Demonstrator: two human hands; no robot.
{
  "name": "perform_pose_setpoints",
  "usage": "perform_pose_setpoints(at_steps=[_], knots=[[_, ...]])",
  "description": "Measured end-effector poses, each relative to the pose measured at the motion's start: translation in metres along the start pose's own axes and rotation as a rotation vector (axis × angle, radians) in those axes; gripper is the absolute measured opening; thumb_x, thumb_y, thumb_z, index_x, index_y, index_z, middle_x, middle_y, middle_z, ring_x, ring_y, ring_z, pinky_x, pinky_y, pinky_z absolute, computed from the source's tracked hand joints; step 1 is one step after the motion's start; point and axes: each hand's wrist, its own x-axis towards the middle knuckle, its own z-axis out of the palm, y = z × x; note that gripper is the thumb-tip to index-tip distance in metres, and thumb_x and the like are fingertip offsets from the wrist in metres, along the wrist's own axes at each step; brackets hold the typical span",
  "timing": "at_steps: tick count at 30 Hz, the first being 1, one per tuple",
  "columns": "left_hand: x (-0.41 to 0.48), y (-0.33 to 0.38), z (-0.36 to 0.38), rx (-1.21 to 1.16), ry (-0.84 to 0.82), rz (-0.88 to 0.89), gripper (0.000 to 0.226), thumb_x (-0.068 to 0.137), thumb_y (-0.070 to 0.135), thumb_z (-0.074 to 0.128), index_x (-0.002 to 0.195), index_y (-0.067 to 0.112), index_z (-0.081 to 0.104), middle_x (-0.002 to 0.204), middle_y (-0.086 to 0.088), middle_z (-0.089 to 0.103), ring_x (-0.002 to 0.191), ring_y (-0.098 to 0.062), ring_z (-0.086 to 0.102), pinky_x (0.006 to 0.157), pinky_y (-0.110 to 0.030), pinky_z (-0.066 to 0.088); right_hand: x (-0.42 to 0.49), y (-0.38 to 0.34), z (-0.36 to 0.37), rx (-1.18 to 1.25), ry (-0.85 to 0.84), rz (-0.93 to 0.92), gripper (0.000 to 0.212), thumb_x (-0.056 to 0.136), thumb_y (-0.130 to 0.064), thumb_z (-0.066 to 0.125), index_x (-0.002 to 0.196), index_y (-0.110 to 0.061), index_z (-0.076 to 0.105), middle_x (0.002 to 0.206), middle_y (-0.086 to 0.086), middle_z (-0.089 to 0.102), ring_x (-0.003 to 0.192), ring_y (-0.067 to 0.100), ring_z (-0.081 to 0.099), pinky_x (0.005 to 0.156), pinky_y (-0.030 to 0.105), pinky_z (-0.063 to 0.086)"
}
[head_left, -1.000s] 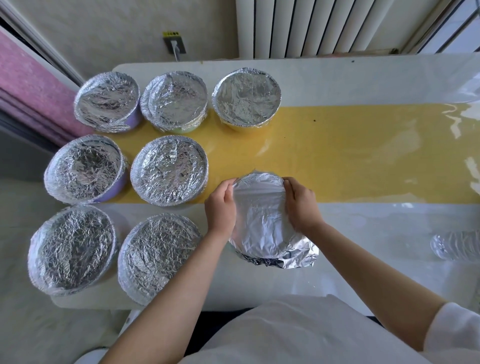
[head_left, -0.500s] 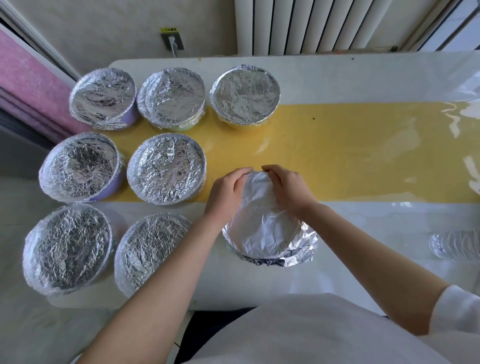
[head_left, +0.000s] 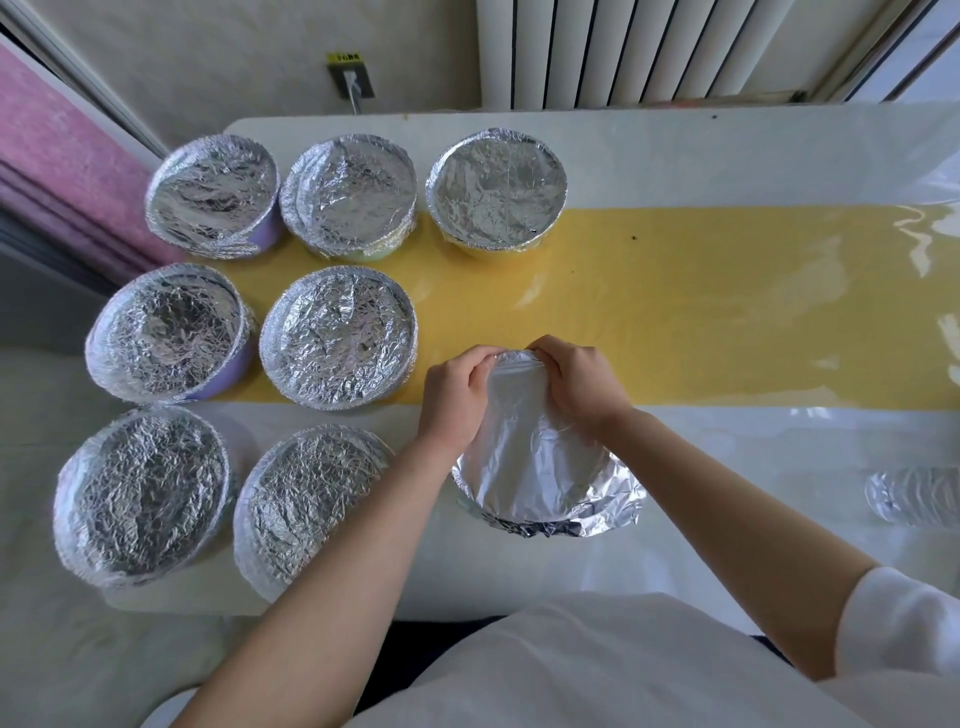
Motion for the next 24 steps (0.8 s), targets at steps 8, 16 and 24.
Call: perform_pose_setpoints(at_steps=[8,16,24], knots=[[-0.023,0.007,0.002,0.026,0.009,-0.142,0.021,0.099,0.010,0.037,0.109,0.005,0.056,0.101,-0.013,0.064,0.089,-0.027,0.057,0.066,-0.023,0.033,-0.010,0.002,0.004,-0.077,0.004,-0.119,0.035,0.099,-0.008,0.038,0.132,-0.005,0.050,0.141,0.013,0.046,0.136,0.028,0.036,0.113,0.033,0.024],[-0.060,0.018,-0.012,-0.004,-0.192,-0.470,0.006,0.093,-0.002,0.033,0.092,0.003,0.035,0.101,-0.008,0.032,0.088,-0.025,0.041,0.068,-0.020,0.026,-0.046,0.017,0.004,-0.075,0.151,-0.046,0.040,0.095,-0.005,0.044,0.135,0.000,0.044,0.145,0.019,0.039,0.138,0.034,0.030,0.113,0.046,0.026],[-0.043,0.024,-0.014,0.103,-0.113,-0.042,0.028,0.093,0.004,0.047,0.121,0.003,0.049,0.135,-0.011,0.042,0.127,-0.022,0.040,0.093,-0.022,0.034,-0.049,0.023,0.001,0.023,0.127,0.062,0.032,0.099,-0.011,0.040,0.128,-0.006,0.053,0.133,0.010,0.054,0.128,0.026,0.044,0.101,0.021,0.027]])
